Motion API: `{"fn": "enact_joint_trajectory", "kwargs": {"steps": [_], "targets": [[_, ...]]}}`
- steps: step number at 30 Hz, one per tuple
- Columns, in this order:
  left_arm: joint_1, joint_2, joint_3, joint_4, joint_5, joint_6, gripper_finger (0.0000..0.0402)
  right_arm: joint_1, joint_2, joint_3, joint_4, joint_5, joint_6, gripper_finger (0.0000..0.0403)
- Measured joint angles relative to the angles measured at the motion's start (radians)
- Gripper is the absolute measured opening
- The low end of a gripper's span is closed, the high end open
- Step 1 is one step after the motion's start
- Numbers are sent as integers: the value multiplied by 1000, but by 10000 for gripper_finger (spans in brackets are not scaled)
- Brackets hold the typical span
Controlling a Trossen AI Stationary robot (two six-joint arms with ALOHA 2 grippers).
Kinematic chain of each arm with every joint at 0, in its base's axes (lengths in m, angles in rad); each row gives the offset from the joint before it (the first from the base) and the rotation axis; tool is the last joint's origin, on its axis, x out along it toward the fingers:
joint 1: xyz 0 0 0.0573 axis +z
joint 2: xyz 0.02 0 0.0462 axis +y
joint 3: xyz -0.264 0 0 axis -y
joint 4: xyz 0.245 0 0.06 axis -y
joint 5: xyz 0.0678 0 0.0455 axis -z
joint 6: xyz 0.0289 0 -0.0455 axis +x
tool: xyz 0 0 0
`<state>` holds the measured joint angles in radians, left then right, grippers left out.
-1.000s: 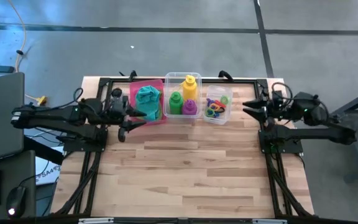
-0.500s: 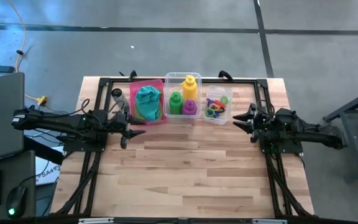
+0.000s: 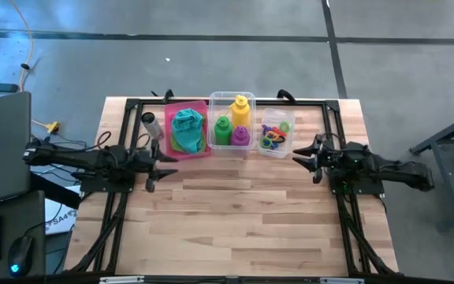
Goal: Pick & Place Sports Items
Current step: Return To Home Position
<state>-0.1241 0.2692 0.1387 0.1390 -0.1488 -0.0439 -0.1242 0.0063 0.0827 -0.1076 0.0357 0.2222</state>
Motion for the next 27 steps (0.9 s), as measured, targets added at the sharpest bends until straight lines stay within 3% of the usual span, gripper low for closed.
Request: {"fn": "enact_joint_trajectory", "kwargs": {"steps": [5,10,16,27], "targets": [[-11,-89,-75,26,-17,-5,165,0,0,-72,128,-17,8,135],[-11,-158,-120,83,-24,-12,165,0,-1,-74,145,-17,0,135],[-10,-159,-123,83,-23,-9,165,0,13,-75,137,3,190,135],[-10,-155,-125,87,-23,-9,165,0,17,-75,128,-38,193,135]]}}
